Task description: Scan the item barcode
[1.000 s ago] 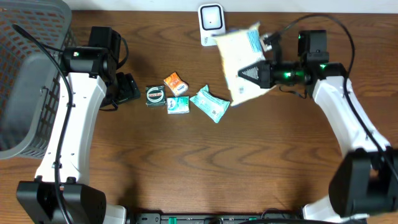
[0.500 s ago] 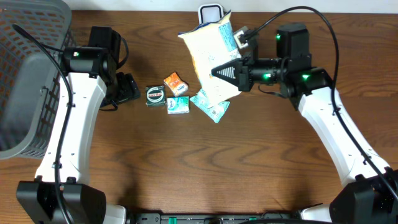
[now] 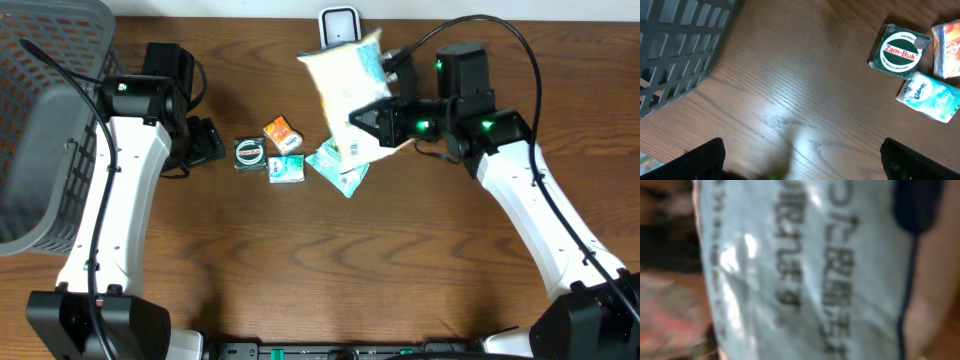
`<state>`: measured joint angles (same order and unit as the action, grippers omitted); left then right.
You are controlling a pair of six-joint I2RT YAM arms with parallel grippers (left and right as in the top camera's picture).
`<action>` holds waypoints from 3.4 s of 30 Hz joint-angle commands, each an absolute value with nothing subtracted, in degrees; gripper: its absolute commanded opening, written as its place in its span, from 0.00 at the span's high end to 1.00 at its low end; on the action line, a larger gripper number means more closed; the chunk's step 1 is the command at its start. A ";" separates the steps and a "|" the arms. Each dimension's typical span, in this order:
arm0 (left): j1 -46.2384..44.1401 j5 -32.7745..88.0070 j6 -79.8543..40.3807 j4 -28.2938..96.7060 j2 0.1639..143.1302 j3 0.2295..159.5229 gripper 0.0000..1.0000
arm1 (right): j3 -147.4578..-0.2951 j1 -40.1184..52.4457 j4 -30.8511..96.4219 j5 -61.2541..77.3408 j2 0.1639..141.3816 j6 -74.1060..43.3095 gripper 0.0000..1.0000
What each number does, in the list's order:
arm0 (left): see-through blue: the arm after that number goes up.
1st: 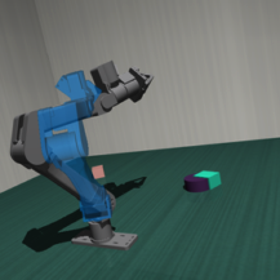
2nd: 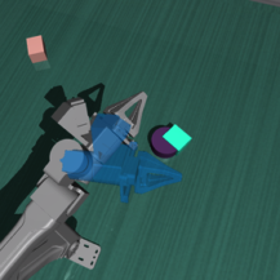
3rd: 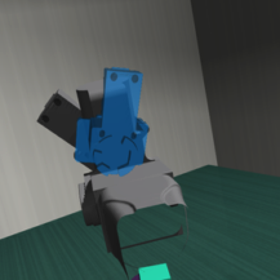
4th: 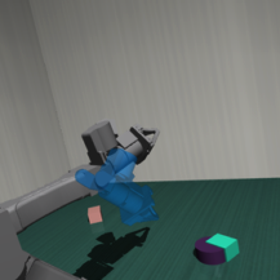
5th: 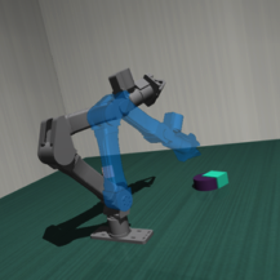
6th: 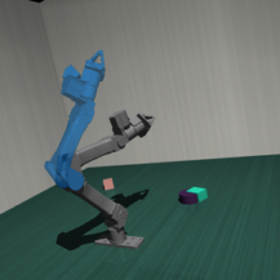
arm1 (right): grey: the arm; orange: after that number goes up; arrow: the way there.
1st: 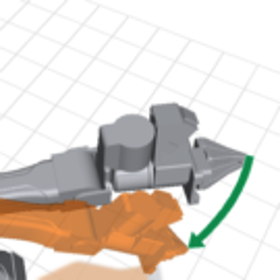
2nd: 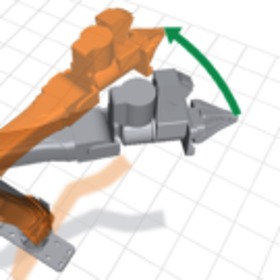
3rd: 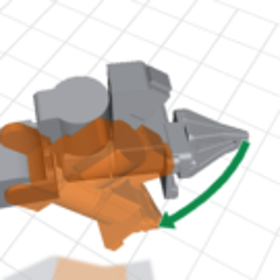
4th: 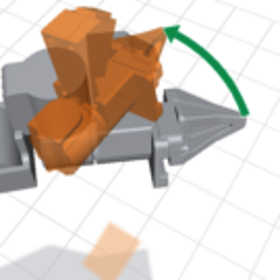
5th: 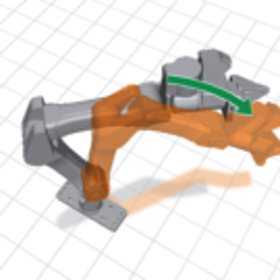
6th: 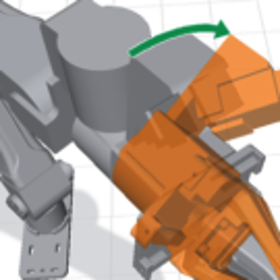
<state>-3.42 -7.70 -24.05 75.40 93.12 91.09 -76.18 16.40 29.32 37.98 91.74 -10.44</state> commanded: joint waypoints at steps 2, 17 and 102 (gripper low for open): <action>-3.22 -8.19 -24.51 75.64 93.49 90.96 0.02 | -77.14 17.82 31.92 5.72 91.09 -13.63 0.99; -3.22 -8.19 -24.53 75.64 93.49 90.96 0.03 | -76.88 18.04 45.63 -51.86 101.41 -10.20 0.99; -3.22 -8.19 -24.53 75.64 93.49 90.96 0.02 | -72.07 10.48 45.76 -1.56 107.02 -17.80 0.89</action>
